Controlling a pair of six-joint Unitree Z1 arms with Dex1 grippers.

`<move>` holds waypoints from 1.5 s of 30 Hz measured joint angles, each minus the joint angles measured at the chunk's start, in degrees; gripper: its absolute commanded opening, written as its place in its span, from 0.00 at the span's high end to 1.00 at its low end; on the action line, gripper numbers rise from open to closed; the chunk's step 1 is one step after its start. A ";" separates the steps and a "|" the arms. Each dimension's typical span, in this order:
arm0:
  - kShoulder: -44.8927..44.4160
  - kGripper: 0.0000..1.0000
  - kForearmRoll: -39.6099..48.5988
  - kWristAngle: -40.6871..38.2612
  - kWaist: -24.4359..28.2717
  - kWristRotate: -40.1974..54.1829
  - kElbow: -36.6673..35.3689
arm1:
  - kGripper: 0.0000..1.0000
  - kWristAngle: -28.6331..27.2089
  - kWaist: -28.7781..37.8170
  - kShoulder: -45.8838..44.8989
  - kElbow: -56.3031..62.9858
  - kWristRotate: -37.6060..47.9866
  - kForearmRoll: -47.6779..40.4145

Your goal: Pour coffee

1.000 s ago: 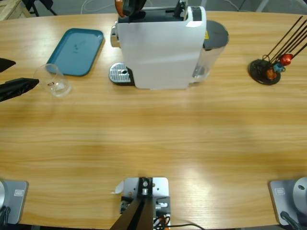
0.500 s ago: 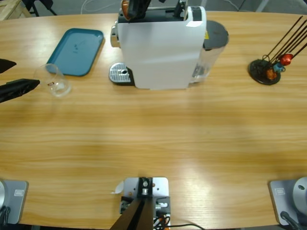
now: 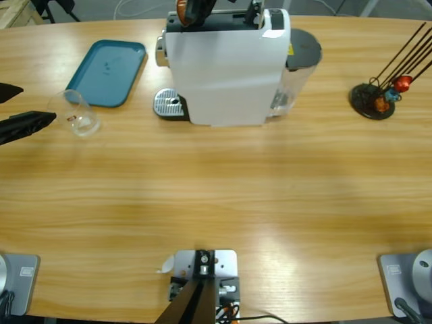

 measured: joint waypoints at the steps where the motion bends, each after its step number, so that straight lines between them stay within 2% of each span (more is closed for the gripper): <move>1: 0.00 0.17 0.00 0.00 0.00 0.00 0.00 | 1.00 0.00 0.00 0.01 0.00 0.00 0.00; 10: 0.00 0.14 0.00 0.00 0.00 0.00 0.00 | 1.00 0.20 0.00 0.49 -0.55 0.00 0.00; 14: 0.00 0.05 0.00 0.00 0.00 0.00 0.00 | 1.00 0.28 0.00 1.24 -1.64 0.00 0.00; 22: 0.01 0.04 0.00 0.00 0.00 0.00 0.00 | 0.98 0.30 0.00 1.53 -1.65 0.00 0.00; 24: 0.01 0.04 0.00 0.00 0.00 0.00 0.00 | 0.67 0.30 0.00 1.53 -1.65 0.00 0.01; 25: 0.01 0.04 0.00 0.00 0.00 0.00 0.00 | 0.58 0.30 0.00 1.53 -1.65 0.00 0.01; 33: 0.02 0.04 -0.01 0.00 0.00 0.00 0.00 | 0.18 0.30 0.00 1.68 -2.10 0.27 2.94; 38: 0.19 0.04 -0.01 0.00 0.00 0.00 0.00 | 0.09 0.30 0.00 1.68 -3.90 0.51 4.20; 40: 0.32 0.04 -0.01 0.00 0.00 0.00 0.00 | 0.03 0.30 0.01 1.68 -4.88 0.57 4.86; 41: 0.40 0.04 -0.01 0.00 0.00 0.00 0.00 | 0.03 0.30 0.04 1.68 -5.44 0.59 5.19; 43: 0.48 0.04 -0.01 0.00 0.00 0.00 0.01 | 0.09 0.30 0.43 1.68 -7.50 0.65 6.03; 45: 0.61 0.04 -0.01 0.00 0.00 0.00 0.01 | 0.26 0.30 1.52 1.61 -9.69 0.82 6.90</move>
